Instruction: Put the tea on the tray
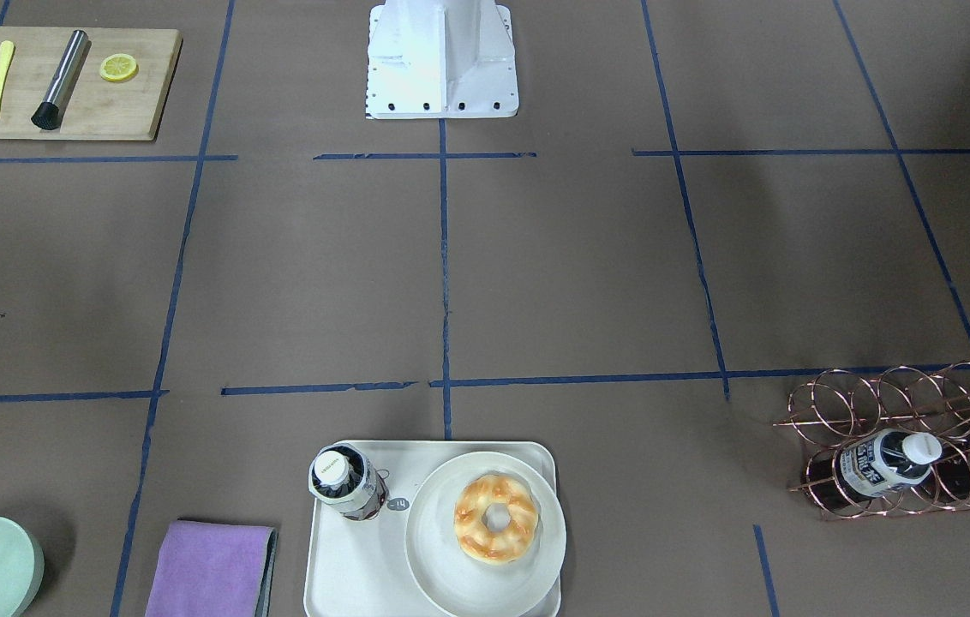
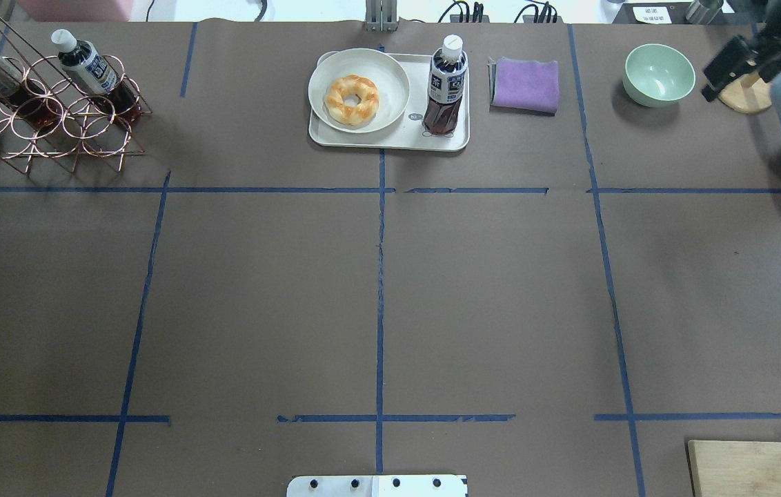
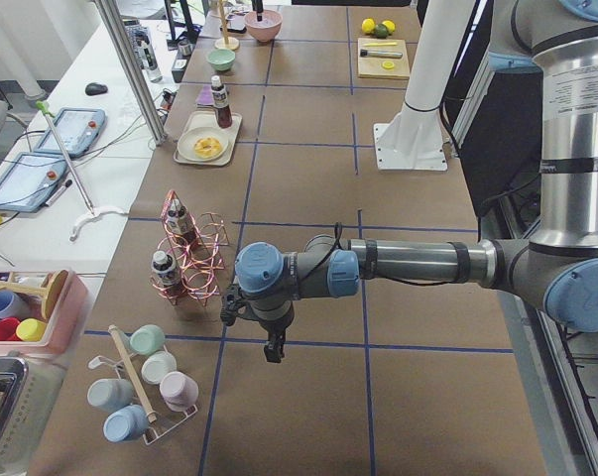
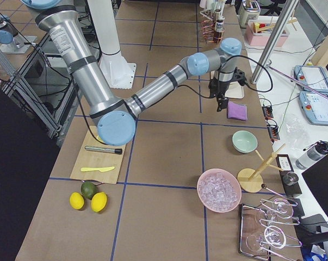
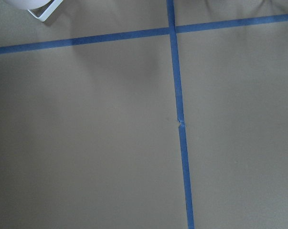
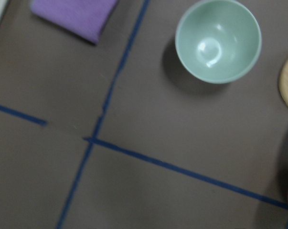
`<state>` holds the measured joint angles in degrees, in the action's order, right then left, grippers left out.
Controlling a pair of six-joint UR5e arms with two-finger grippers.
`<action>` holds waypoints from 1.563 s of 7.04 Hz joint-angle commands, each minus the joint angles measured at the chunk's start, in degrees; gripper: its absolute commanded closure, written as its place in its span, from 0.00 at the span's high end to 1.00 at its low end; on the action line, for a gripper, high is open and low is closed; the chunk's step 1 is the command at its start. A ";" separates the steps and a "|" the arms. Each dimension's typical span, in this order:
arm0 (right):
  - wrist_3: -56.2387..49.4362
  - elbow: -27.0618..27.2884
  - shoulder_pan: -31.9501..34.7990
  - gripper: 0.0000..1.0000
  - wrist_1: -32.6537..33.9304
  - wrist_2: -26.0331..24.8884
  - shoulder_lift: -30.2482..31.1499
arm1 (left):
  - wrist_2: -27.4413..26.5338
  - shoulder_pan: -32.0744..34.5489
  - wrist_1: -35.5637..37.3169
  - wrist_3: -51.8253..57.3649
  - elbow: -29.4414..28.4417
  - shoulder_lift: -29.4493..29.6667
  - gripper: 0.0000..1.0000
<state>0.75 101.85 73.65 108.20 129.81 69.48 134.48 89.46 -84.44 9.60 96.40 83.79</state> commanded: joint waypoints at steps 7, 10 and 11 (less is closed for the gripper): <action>-14.82 2.74 20.04 1.00 -5.89 0.27 31.60 | 0.08 0.10 -0.02 0.07 1.06 -0.29 1.00; -14.73 2.74 20.04 1.00 -6.51 0.36 31.69 | -0.10 0.10 -0.02 -0.02 1.07 -0.38 1.00; -14.73 2.74 20.04 1.00 -6.60 0.36 31.69 | -0.10 0.10 -0.02 -0.02 0.98 -0.38 1.00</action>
<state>-13.99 104.58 93.70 101.69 130.16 101.15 134.40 89.56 -84.46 9.61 97.45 83.44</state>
